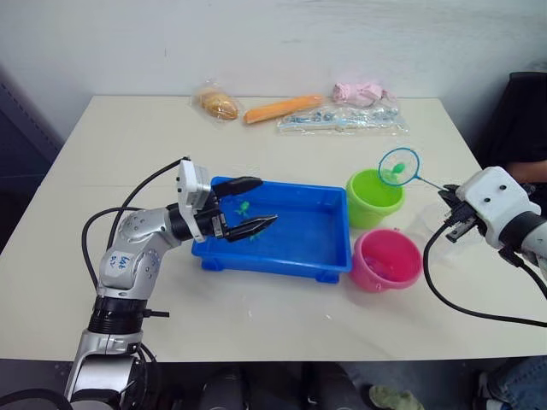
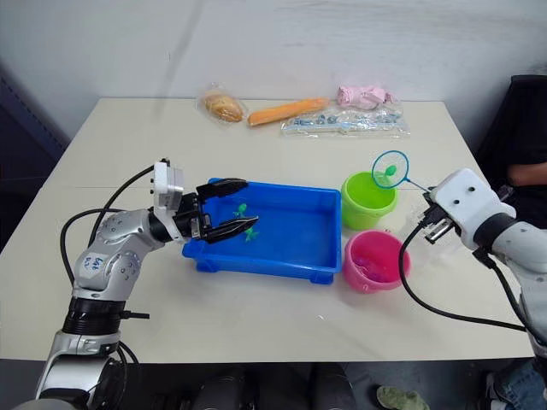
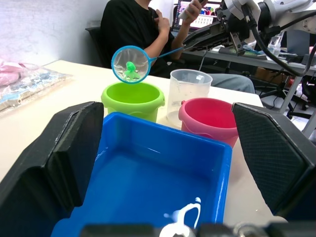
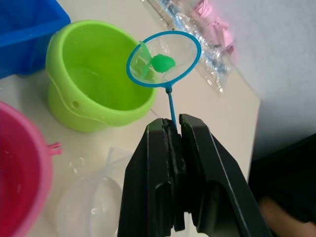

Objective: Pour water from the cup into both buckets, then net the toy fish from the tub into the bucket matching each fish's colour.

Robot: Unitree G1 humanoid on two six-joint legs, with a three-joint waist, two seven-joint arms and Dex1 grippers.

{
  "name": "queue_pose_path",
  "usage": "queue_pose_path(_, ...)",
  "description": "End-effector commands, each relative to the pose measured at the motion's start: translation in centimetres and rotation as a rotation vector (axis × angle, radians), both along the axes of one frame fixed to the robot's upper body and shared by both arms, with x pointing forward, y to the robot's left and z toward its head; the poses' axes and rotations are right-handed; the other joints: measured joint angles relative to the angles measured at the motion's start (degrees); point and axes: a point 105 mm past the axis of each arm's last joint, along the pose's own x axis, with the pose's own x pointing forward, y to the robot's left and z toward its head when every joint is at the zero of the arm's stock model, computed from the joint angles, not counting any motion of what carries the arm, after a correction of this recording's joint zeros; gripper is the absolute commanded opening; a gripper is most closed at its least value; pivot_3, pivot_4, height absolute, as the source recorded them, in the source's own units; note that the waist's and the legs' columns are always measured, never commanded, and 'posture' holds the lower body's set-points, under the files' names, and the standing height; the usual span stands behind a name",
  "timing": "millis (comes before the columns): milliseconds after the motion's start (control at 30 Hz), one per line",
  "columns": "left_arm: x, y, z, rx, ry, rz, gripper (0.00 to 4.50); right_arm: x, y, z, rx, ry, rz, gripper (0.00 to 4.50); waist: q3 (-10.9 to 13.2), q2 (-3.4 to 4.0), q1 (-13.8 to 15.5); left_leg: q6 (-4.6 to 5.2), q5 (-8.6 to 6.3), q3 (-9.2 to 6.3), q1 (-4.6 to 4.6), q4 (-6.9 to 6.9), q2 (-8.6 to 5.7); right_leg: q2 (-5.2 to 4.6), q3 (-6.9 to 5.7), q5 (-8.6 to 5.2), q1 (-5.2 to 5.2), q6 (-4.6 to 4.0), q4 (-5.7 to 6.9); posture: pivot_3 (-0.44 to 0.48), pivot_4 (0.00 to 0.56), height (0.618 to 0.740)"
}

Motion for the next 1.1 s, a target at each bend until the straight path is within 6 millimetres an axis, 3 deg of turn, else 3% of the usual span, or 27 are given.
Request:
queue_pose_path(33,-0.3,-0.2,1.4,-0.005,-0.073,-0.008,4.47,-0.1,0.1,1.2,-0.152,-0.091,0.034,0.00,0.0,0.00,-0.1,0.00,0.00,0.03,0.00,0.00,-0.01,-0.01,0.00,0.00,0.00,0.00,0.00,0.000,0.150,0.740)
queue_pose_path(200,-0.2,-0.1,1.3,-0.007,-0.073,-0.007,4.47,0.0,-1.3,0.8,-0.312,-0.118,-0.001,0.00,0.0,0.01,-0.1,-0.02,0.01,0.09,0.01,0.01,0.03,0.02,-0.02,0.00,0.03,0.00,-0.01,0.000,0.150,0.740)
queue_pose_path(367,-0.2,0.1,1.3,-0.009,-0.073,-0.005,4.47,-0.1,-0.8,0.3,-0.428,-0.143,0.050,0.00,0.0,0.01,-0.1,-0.06,0.04,0.11,0.03,0.01,0.06,0.05,-0.01,0.00,0.03,0.00,0.01,0.000,0.150,0.740)
queue_pose_path(667,-0.1,0.3,1.4,-0.028,-0.069,0.004,4.47,-0.2,0.1,-0.5,-0.481,-0.163,0.097,0.00,0.0,0.01,-0.1,-0.09,0.05,0.11,0.03,0.02,0.08,0.07,-0.01,0.00,0.04,0.00,0.02,0.000,0.150,0.740)
queue_pose_path(867,0.1,0.2,1.6,-0.044,-0.075,0.005,4.47,0.2,0.5,0.2,-0.594,-0.222,0.104,0.00,0.0,0.01,-0.1,-0.10,0.06,0.11,0.04,0.03,0.09,0.08,0.00,0.00,0.04,0.00,0.03,0.000,0.150,0.740)
queue_pose_path(1100,0.3,0.1,1.9,-0.058,-0.088,0.004,4.47,0.2,0.7,-1.2,-0.676,-0.193,0.169,0.00,0.0,0.01,-0.1,-0.12,0.07,0.17,0.06,0.02,0.11,0.11,0.00,0.00,0.05,0.00,0.03,0.000,0.150,0.740)
